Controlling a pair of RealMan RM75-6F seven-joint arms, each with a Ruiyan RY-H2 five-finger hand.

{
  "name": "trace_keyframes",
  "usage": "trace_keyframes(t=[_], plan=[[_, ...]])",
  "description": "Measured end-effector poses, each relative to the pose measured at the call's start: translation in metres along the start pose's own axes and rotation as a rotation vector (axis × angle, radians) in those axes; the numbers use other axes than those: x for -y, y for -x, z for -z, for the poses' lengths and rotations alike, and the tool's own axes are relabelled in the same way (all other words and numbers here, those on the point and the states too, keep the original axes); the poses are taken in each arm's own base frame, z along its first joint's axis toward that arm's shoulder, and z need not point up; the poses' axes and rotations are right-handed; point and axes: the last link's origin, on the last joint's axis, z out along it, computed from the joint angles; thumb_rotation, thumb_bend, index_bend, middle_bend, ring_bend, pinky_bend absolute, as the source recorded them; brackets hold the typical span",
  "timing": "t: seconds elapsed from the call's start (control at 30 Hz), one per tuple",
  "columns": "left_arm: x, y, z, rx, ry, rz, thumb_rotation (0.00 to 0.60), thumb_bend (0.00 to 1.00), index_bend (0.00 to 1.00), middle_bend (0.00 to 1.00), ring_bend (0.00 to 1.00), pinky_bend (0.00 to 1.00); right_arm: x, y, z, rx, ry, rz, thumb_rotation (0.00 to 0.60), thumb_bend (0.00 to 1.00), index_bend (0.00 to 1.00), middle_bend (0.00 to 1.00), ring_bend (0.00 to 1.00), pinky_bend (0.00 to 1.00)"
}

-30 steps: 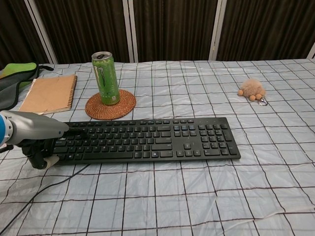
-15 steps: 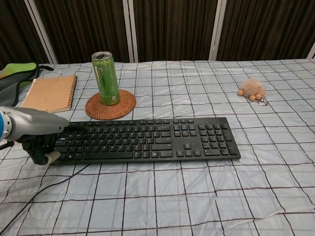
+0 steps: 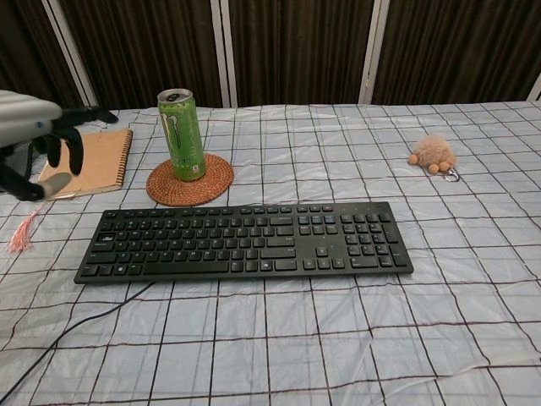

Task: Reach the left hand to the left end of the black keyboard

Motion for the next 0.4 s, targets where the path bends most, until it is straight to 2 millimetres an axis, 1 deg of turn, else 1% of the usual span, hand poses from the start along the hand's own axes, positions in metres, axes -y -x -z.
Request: trace_keyframes(t=[0.07, 0.1, 0.17, 0.2, 0.3, 0.4], plan=[[0.012, 0.004, 0.020, -0.032, -0.024, 0.018, 0.600, 0.15, 0.00, 0.00, 0.00, 0.00, 0.000, 0.000, 0.001, 0.001, -0.001, 0.006, 0.600, 0.04, 0.06, 0.00, 0.00, 0.00], [0.021, 0.008, 0.034, -0.044, -0.047, 0.034, 0.600, 0.07, 0.00, 0.00, 0.00, 0.00, 0.000, 0.001, 0.001, 0.001, -0.001, 0.009, 0.600, 0.04, 0.06, 0.00, 0.00, 0.00], [0.034, 0.015, 0.055, -0.059, -0.086, 0.064, 0.600, 0.01, 0.00, 0.00, 0.00, 0.00, 0.001, 0.001, 0.001, 0.001, -0.003, 0.016, 0.600, 0.04, 0.06, 0.00, 0.00, 0.00], [0.042, 0.018, 0.067, -0.073, -0.112, 0.085, 0.600, 0.00, 0.00, 0.00, 0.00, 0.00, 0.001, 0.001, 0.001, 0.000, -0.006, 0.020, 0.600, 0.04, 0.06, 0.00, 0.00, 0.00], [0.061, 0.025, 0.091, -0.117, -0.163, 0.122, 0.600, 0.00, 0.00, 0.00, 0.00, 0.00, 0.001, 0.000, 0.001, -0.008, -0.015, 0.035, 0.600, 0.04, 0.06, 0.00, 0.00, 0.00], [0.078, 0.031, 0.110, -0.165, -0.199, 0.134, 0.600, 0.00, 0.00, 0.00, 0.00, 0.00, 0.001, 0.001, 0.002, -0.011, -0.023, 0.047, 0.600, 0.04, 0.06, 0.00, 0.00, 0.00]])
